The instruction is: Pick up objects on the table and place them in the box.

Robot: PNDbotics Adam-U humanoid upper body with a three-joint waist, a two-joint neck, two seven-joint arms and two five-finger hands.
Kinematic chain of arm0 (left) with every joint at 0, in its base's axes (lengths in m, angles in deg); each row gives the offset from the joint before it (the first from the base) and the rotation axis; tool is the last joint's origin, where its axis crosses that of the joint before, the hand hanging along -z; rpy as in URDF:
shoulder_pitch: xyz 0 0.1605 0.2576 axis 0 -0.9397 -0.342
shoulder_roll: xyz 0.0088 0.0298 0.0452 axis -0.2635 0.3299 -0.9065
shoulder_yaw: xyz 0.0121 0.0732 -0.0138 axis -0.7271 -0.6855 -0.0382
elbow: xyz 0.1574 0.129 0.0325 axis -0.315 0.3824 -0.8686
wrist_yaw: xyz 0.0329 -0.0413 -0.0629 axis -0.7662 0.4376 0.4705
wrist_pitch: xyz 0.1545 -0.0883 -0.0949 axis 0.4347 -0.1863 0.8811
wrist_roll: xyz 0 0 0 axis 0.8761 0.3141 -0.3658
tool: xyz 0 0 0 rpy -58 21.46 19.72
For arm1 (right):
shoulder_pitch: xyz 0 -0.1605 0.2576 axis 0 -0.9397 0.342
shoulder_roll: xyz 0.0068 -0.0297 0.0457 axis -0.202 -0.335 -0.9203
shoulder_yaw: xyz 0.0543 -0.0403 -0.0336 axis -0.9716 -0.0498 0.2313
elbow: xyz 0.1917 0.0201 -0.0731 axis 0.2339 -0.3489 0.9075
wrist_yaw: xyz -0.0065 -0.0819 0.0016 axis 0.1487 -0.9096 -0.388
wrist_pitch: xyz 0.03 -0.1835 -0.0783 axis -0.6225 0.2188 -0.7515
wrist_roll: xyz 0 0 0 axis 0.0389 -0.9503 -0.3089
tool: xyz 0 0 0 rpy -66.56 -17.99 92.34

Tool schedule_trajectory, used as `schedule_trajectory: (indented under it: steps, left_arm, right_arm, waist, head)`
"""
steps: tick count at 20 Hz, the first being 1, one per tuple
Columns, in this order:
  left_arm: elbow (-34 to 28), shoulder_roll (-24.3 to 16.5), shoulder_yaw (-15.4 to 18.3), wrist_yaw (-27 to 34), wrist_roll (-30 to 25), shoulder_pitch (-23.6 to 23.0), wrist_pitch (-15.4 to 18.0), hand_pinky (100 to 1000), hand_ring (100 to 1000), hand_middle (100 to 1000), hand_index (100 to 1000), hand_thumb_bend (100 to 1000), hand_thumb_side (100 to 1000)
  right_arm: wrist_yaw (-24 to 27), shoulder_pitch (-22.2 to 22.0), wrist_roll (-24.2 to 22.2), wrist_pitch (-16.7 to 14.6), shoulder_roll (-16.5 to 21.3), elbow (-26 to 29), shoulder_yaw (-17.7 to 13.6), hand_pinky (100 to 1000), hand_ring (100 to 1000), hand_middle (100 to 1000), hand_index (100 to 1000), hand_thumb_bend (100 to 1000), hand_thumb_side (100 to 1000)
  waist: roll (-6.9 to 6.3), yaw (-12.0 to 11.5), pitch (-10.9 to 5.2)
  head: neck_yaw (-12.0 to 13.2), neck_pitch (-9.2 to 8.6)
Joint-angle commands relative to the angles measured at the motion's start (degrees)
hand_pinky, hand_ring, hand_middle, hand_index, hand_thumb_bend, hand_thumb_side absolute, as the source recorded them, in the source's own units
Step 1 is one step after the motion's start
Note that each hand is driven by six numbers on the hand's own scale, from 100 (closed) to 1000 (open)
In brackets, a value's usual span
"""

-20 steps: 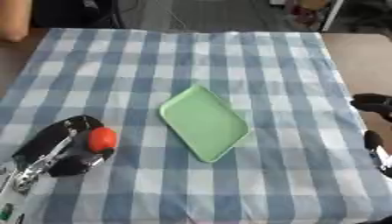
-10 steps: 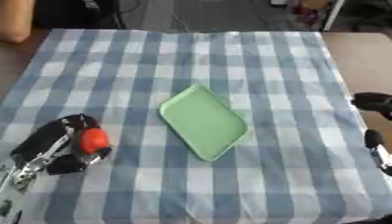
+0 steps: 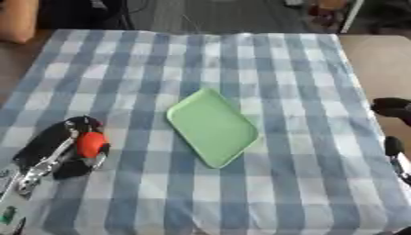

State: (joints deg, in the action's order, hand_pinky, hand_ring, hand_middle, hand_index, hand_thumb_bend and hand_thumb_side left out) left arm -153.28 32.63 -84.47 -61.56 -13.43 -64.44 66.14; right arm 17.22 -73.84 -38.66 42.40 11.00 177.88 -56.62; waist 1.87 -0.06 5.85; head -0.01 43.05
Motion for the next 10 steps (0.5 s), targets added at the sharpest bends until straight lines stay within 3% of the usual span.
schedule_trajectory:
  steps: [1,4,10]
  left_arm:
    - [1.02,-0.97,0.03,0.62,0.01,0.09,-0.58,639,439,301,431,100,389]
    - [1.05,-0.98,0.06,1.37,-0.12,0.23,-0.78,594,364,265,396,100,354]
    - [0.48,-0.94,0.36,2.7,0.13,0.41,-1.17,569,303,229,357,100,339]
  right_arm:
    - [0.02,0.25,-12.15,-12.47,1.64,0.64,-0.41,832,829,855,842,100,454]
    - [-0.03,0.25,-12.13,-12.47,1.62,0.62,-0.41,832,829,855,842,100,453]
    - [-0.11,0.25,-12.04,-12.47,1.59,0.58,-0.46,832,829,855,842,100,451]
  waist:
    - [0.1,0.02,-0.3]
    - [0.1,0.03,-0.3]
    - [0.14,-0.01,-0.34]
  head:
    - [0.34,-0.19]
    - [0.33,-0.2]
    - [0.28,-0.34]
